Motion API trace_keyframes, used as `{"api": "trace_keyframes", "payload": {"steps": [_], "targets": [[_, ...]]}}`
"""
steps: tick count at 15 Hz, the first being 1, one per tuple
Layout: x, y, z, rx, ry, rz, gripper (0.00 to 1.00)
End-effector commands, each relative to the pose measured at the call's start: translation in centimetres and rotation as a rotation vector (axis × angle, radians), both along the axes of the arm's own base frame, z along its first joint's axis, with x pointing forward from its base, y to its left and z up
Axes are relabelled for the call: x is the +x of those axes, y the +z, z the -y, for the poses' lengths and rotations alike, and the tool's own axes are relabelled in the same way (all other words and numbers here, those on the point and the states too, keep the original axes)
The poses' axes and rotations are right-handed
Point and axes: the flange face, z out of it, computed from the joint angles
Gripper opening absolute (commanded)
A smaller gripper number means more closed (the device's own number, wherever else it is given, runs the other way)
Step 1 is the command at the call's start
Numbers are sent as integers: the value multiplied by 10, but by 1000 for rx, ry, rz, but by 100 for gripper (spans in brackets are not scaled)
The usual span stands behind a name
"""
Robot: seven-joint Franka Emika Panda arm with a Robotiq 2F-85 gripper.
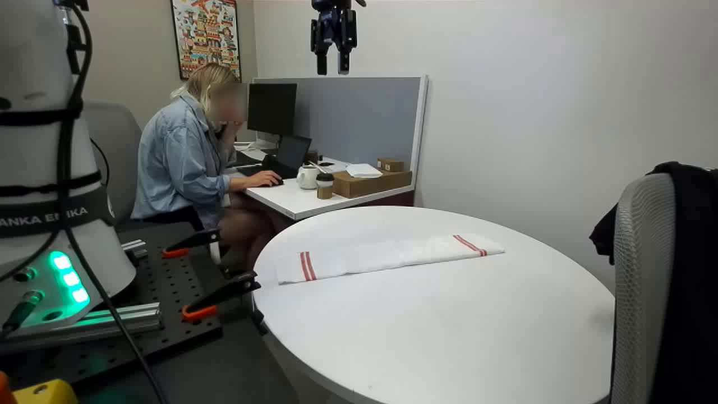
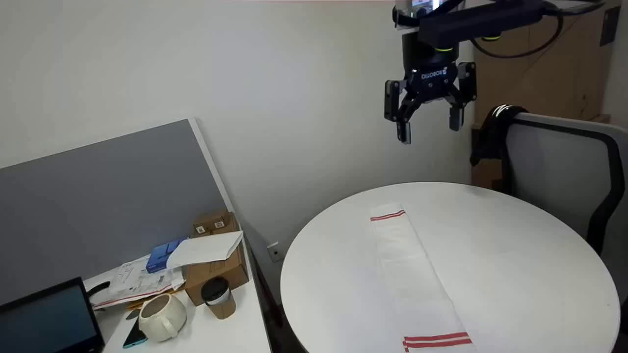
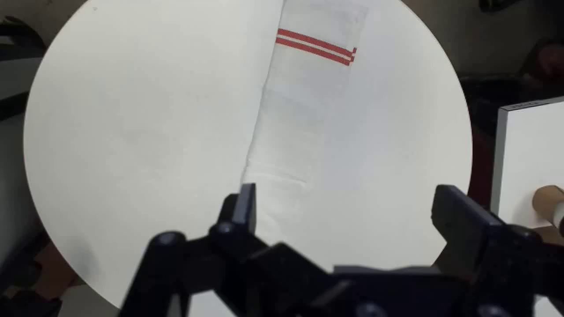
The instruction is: Remove the black t-shirt from the backrest of the chair and put it on the round table
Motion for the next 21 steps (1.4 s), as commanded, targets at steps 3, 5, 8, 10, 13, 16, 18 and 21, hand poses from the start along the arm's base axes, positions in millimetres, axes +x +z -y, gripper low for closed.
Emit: {"api": "trace_keyframes", "payload": {"steps": [3, 5, 8, 10, 13, 16, 18, 21], "targets": [[0, 1, 0, 0, 0, -1, 100], [0, 1, 0, 0, 0, -1, 100], [4, 4, 6, -17, 8, 21, 100], [13, 15, 18, -81, 50, 56, 100], [28, 46, 55, -149, 13, 108, 100], [46, 80, 105, -193, -73, 152, 100], [60, 95, 136, -213, -124, 168, 100], [85, 107, 182, -240, -175, 179, 100]]}}
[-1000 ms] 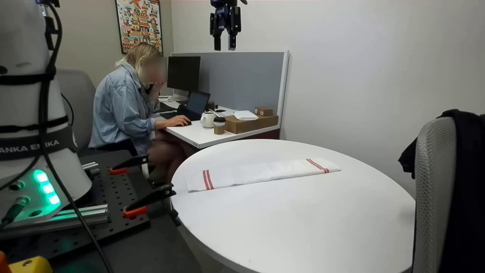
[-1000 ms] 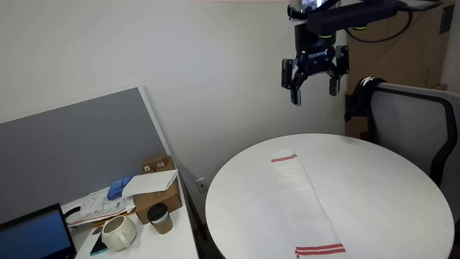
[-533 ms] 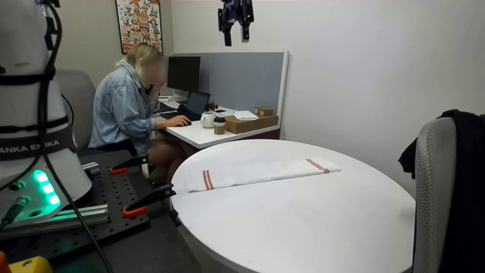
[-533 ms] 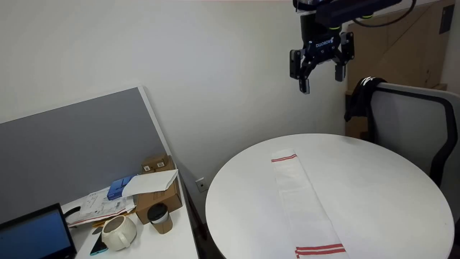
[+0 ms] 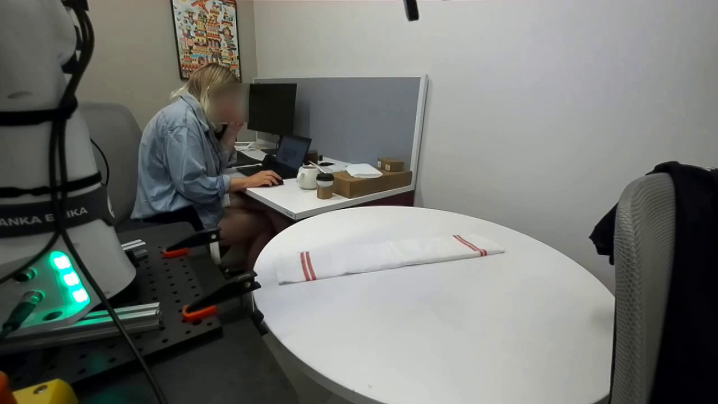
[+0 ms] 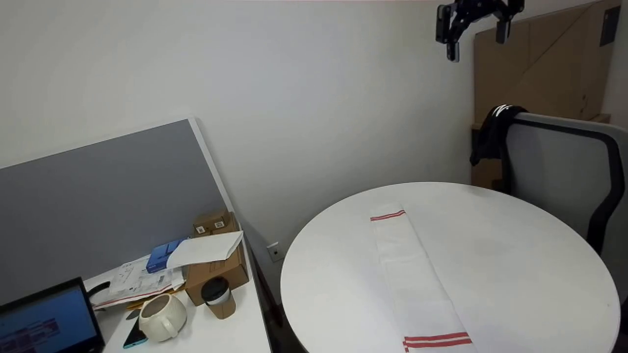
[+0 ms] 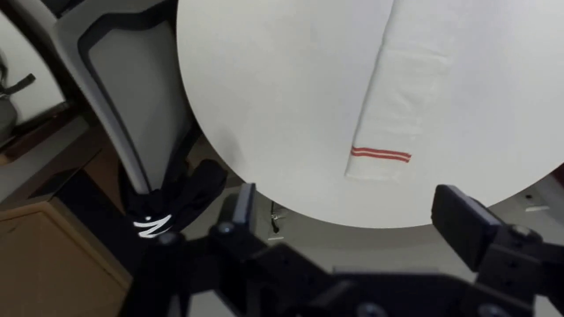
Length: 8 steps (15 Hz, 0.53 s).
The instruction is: Remove the black t-shirt from the backrest of the chair and put it on the round table
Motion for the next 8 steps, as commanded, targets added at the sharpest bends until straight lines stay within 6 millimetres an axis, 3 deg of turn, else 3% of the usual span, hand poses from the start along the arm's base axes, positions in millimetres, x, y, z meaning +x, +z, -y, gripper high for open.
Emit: {"api": "trace_keyframes", "payload": {"steps": [1, 8], "targets": [[43, 12, 48, -38, -56, -6, 100], [115, -18, 122, -96, -122, -76, 100]]}}
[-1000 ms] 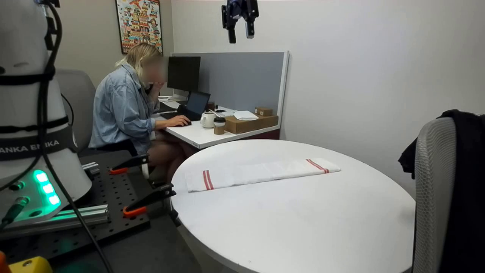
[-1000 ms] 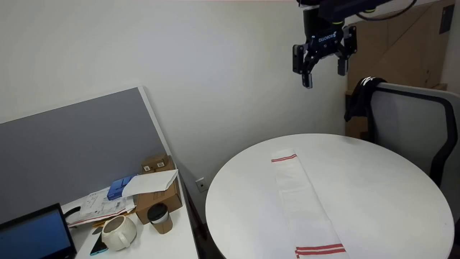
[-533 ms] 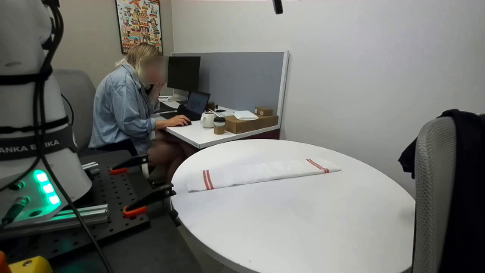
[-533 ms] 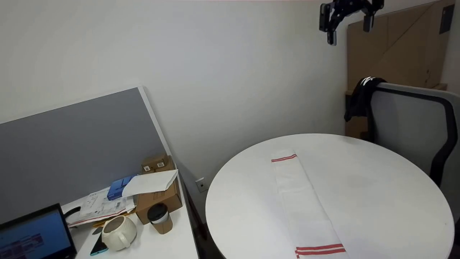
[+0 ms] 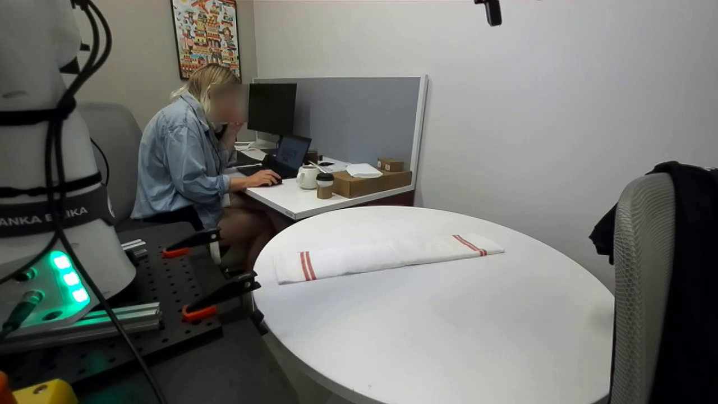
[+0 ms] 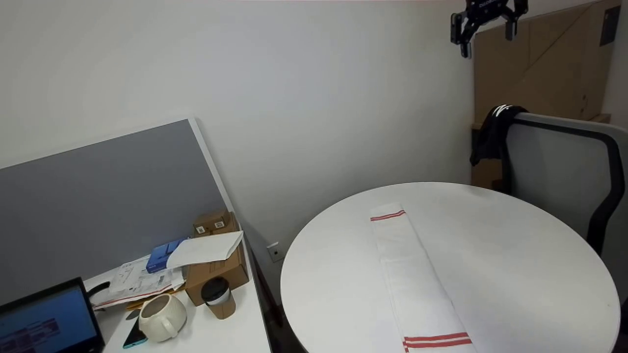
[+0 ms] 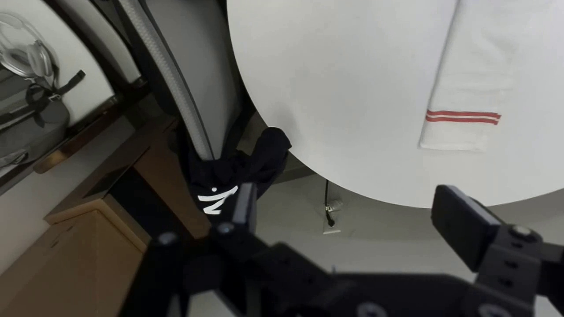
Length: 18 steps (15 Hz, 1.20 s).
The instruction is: Remove the black t-shirt from the backrest of the chair and put it on the round table
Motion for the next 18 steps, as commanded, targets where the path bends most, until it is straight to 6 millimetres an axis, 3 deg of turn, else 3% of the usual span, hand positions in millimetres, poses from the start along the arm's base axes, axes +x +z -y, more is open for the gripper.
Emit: {"api": "trace_keyframes", "payload": {"steps": [1, 5, 11, 18], "targets": [[42, -16, 35, -52, -21, -72, 100], [61, -46, 79, -67, -51, -141, 100], [70, -95, 141, -70, -29, -236, 100], [81, -137, 177, -62, 20, -261, 100]]}}
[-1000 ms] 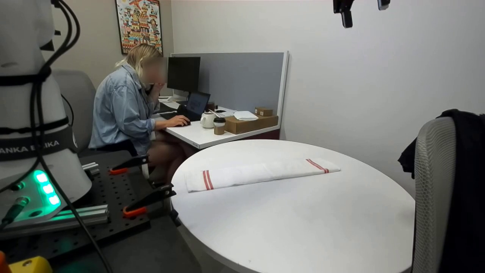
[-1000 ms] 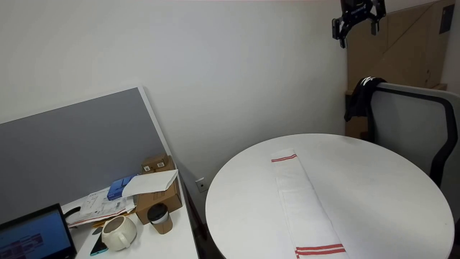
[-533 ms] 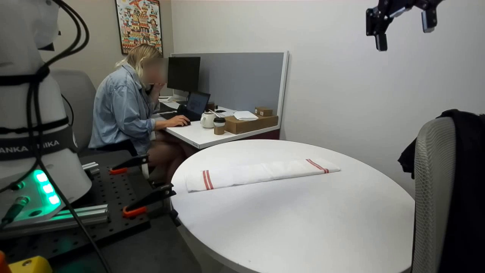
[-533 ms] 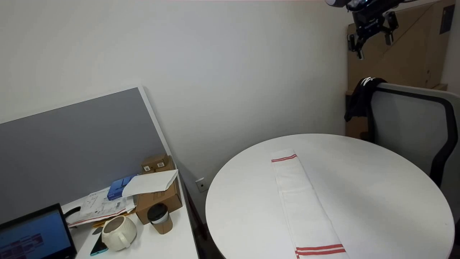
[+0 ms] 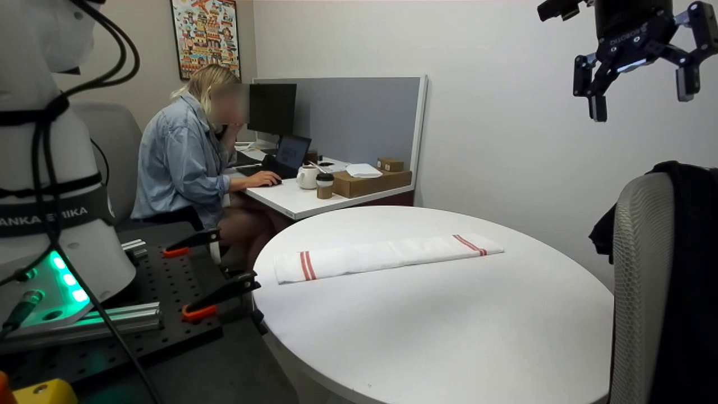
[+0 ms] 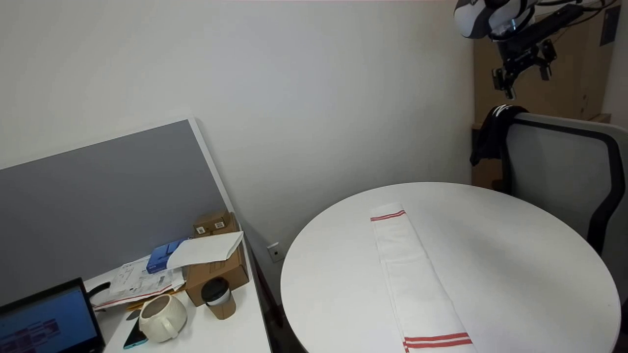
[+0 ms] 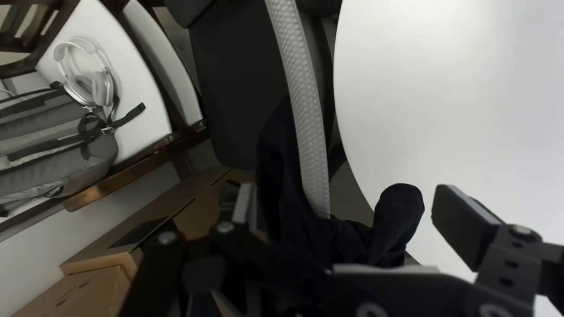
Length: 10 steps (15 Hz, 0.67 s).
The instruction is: Remove the black t-shirt from the backrest of the chair and put it on the round table
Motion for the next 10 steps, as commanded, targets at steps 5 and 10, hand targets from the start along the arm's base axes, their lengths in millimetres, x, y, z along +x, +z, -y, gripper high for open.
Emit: {"api": "trace_keyframes", "payload": {"steps": [5, 10], "targets": [[23, -15, 27, 32, 18, 67, 100], [26, -38, 49, 61, -16, 99, 100]]}}
